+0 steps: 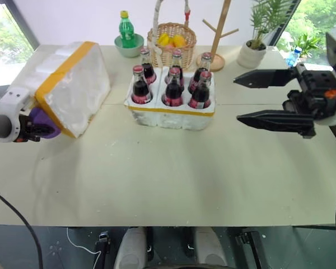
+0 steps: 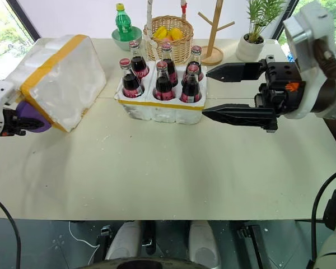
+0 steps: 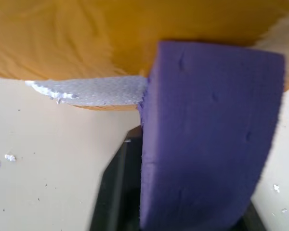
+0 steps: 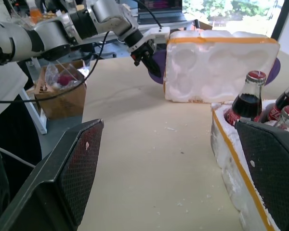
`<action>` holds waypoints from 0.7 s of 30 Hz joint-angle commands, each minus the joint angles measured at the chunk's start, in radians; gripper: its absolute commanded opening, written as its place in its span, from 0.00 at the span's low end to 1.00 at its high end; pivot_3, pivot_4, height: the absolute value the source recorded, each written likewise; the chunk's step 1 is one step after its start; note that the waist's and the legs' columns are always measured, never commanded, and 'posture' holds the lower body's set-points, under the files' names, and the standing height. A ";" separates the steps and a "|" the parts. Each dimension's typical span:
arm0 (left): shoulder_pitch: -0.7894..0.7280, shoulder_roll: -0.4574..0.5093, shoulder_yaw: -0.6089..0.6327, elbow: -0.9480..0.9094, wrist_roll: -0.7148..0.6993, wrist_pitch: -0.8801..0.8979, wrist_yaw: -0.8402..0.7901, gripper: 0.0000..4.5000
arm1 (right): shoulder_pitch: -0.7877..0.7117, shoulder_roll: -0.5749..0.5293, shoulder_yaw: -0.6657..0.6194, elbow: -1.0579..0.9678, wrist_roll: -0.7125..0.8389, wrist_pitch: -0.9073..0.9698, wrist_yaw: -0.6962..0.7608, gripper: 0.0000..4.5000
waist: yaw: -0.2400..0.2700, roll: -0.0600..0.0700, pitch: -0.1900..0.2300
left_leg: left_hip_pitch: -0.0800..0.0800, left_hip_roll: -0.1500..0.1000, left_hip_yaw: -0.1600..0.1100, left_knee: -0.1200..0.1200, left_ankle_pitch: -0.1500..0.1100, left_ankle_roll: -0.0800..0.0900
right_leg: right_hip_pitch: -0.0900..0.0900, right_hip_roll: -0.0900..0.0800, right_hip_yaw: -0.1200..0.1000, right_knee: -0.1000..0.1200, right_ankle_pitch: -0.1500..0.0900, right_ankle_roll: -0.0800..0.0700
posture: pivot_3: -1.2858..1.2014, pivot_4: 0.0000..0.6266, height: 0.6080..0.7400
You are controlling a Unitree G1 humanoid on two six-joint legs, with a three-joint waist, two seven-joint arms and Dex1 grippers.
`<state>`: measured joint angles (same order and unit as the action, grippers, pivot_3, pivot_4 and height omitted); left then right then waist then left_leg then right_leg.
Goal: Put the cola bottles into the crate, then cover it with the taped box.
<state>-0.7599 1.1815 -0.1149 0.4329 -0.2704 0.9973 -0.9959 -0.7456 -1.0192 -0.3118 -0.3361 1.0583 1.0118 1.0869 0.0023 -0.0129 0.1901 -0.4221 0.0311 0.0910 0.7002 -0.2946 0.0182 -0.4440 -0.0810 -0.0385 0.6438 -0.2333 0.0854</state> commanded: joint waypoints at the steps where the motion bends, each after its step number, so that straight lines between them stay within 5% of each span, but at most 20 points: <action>1: -0.020 0.013 -0.012 0.003 0.038 -0.022 -0.029 0.08 | -0.003 -0.021 -0.012 -0.009 -0.012 -0.033 -0.008 1.00 | 0.001 0.000 0.000 | 0.000 0.000 0.000 0.000 0.000 0.000 | 0.000 0.000 0.000 0.000 0.000 0.000 | 0.52 0.24 1.00; 13: -0.011 -0.028 0.197 -0.126 0.081 -0.392 0.152 0.08 | 0.114 -0.079 -0.009 0.020 -0.100 -0.068 0.013 1.00 | 0.010 -0.001 0.000 | 0.000 0.001 0.000 0.001 0.000 0.000 | 0.000 -0.001 0.000 0.001 0.000 0.000 | 0.52 0.24 1.00; 21: -0.227 -0.157 0.147 -0.026 0.222 -0.929 0.246 0.08 | 0.141 -0.054 -0.020 0.024 -0.105 -0.084 -0.035 1.00 | 0.011 -0.003 0.000 | -0.001 0.000 0.001 0.002 0.000 0.000 | 0.000 -0.001 0.000 0.001 0.000 0.000 | 0.52 0.24 1.00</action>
<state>-0.9256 1.0353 0.0411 0.3757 -0.0879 0.1909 -0.7645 -0.5941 -1.0750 -0.2942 -0.3070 0.9461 0.9455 1.0651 0.0129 -0.0160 0.1905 -0.4227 0.0301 0.0932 0.7020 -0.2946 0.0183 -0.4436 -0.0816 -0.0384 0.6445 -0.2331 0.0857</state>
